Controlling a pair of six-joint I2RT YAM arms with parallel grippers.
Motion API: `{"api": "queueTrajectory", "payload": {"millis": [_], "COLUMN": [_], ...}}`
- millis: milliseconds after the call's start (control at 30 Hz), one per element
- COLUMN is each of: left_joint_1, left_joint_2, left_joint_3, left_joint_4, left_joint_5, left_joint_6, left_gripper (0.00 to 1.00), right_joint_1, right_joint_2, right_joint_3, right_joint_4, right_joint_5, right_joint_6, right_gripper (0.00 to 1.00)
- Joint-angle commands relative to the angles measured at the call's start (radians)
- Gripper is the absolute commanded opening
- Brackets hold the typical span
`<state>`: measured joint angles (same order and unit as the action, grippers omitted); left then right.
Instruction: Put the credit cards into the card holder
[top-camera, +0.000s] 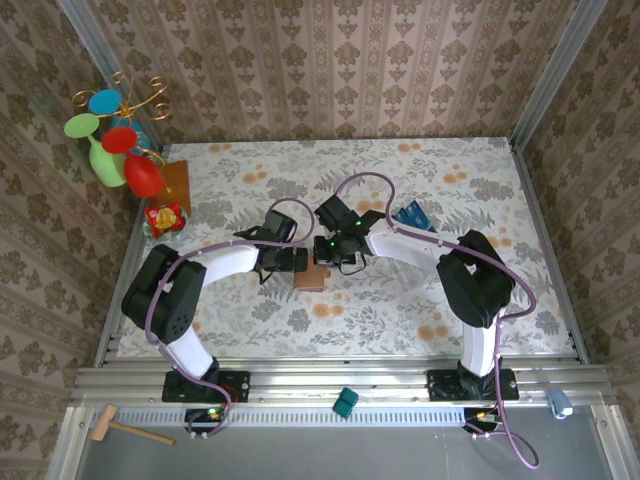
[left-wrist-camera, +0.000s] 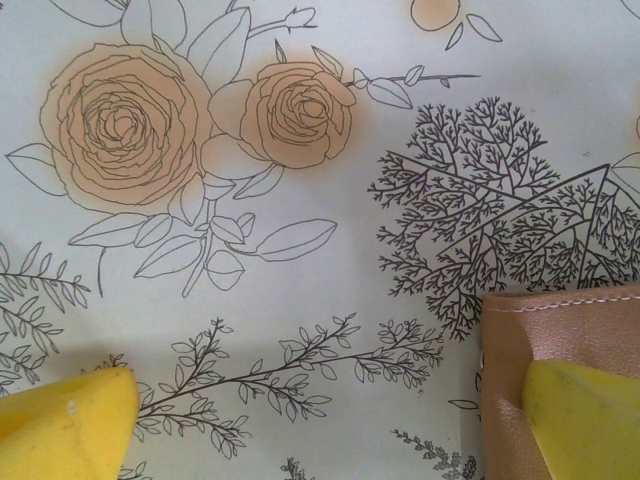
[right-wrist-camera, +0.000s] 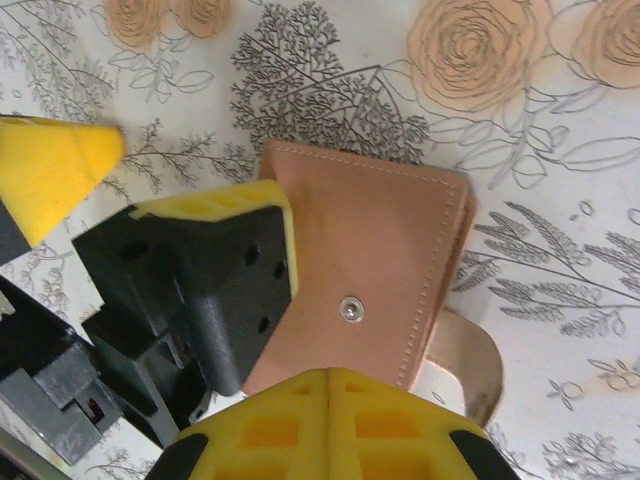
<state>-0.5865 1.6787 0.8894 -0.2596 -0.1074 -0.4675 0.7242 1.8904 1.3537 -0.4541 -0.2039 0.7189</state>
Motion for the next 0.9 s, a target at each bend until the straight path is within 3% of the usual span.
{"api": "queueTrajectory", "payload": {"millis": [0, 100, 267, 333, 867], "left_joint_1": [-0.004, -0.004, -0.005, -0.005, -0.006], "left_joint_2": [0.05, 0.049, 0.052, 0.053, 0.064], "left_joint_3": [-0.032, -0.033, -0.031, -0.032, -0.029], "left_joint_4": [-0.04, -0.04, -0.039, -0.038, -0.03], "left_joint_5": [-0.041, -0.041, -0.041, -0.041, -0.038], "left_joint_6": [-0.01, -0.009, -0.009, -0.007, -0.009], "left_gripper": [1.0, 1.0, 1.0, 1.0, 1.0], "right_joint_1": [-0.003, -0.003, -0.003, -0.003, 0.004], "right_joint_2": [0.016, -0.025, -0.057, -0.049, 0.008], "right_joint_3": [-0.009, -0.011, -0.01, -0.01, 0.012], "right_joint_4": [0.025, -0.027, -0.16, -0.193, -0.182], "right_joint_5": [-0.027, 0.036, 0.164, 0.201, 0.173], "right_joint_6": [0.03, 0.015, -0.004, -0.01, -0.016], "right_gripper": [0.0, 0.0, 0.23, 0.27, 0.24]}}
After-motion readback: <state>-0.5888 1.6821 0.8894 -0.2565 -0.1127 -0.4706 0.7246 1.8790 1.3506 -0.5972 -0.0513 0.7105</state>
